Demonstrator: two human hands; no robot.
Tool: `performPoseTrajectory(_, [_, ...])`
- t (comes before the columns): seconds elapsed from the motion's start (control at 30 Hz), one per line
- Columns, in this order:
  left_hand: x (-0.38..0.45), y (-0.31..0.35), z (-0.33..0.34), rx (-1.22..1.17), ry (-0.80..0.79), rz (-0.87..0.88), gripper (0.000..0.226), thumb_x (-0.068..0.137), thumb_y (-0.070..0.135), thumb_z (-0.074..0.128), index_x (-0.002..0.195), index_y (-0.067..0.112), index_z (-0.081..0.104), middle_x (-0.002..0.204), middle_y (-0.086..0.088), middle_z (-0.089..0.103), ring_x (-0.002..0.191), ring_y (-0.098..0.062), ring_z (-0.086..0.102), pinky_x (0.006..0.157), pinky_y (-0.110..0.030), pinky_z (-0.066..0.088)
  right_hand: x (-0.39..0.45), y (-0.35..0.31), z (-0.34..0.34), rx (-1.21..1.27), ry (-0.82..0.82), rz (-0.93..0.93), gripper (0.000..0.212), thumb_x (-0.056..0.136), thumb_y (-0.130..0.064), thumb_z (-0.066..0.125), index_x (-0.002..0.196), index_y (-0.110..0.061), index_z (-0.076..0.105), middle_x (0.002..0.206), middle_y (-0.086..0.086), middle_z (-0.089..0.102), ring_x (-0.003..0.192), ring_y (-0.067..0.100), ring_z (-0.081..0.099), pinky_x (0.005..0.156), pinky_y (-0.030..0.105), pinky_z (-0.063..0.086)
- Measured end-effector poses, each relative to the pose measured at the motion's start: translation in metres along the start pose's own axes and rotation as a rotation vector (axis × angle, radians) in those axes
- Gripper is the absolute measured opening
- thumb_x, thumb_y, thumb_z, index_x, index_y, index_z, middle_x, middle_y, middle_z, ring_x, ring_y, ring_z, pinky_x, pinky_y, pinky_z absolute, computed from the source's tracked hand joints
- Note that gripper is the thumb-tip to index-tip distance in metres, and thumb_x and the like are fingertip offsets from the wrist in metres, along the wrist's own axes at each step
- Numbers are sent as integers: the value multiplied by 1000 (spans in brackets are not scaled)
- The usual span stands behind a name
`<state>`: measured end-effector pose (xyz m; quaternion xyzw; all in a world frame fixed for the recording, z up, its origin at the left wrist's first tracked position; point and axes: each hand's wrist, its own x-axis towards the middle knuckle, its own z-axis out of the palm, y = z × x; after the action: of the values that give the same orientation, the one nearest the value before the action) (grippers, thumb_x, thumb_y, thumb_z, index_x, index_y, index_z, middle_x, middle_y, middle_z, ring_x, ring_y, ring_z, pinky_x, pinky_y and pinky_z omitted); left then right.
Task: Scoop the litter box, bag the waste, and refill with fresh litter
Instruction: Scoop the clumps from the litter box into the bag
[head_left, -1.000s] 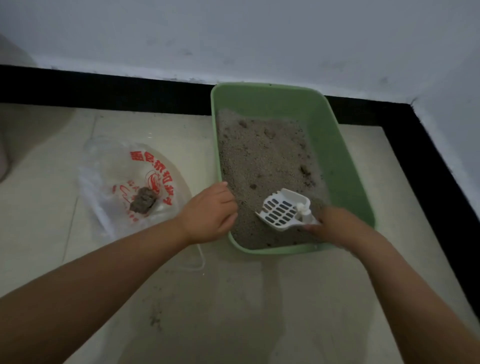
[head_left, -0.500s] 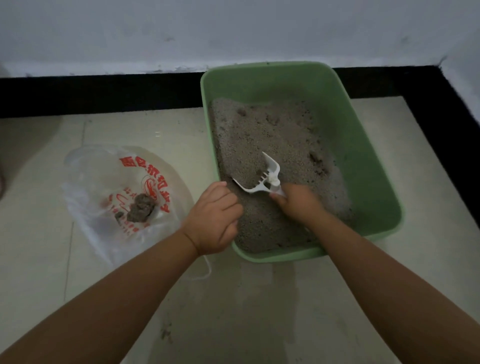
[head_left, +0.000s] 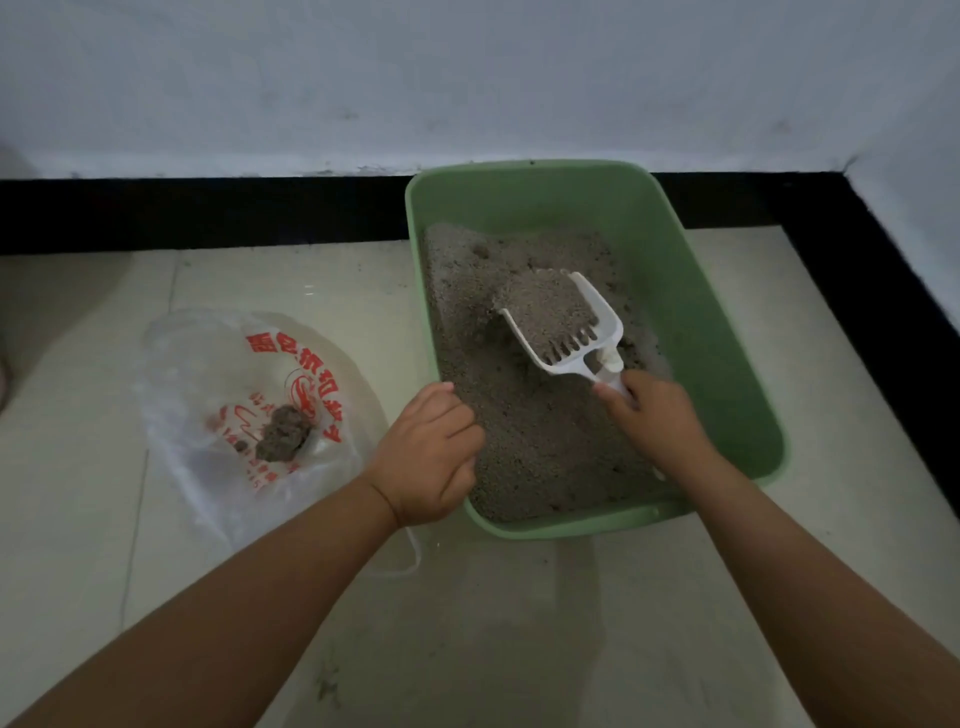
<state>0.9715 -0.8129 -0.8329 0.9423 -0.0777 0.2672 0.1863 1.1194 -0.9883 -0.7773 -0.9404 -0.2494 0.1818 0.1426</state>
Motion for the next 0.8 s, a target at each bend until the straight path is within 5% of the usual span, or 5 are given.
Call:
performPoseTrajectory(0.47, [1,2,-3,47,-21,12,22,70,17,39,57,6,53,58,-11,49,70,-21,32,92,-38,33,-12,-11,-5,104,-12,6,43,96,-24,45,56,-22,30,57,-5,35,52,5,32,46,20,21])
performPoseTrajectory(0.63, [1,2,-5,67,-64,13,23,70,17,38,56,6,53,57,-11,48,69,-22,32,89,-36,33,-9,8,-33,-133,-166,40,33,94,-32,48,71,-9,47,60,4,45,68,21,46,52,29,29])
performPoseTrajectory(0.8, [16,-2,-16,150,-227,120,26,67,24,38,50,10,51,50,-9,49,54,-24,50,66,-31,26,-24,28,-87,-445,-333,154,35,92,-33,52,68,-8,50,61,8,47,67,23,46,54,29,29])
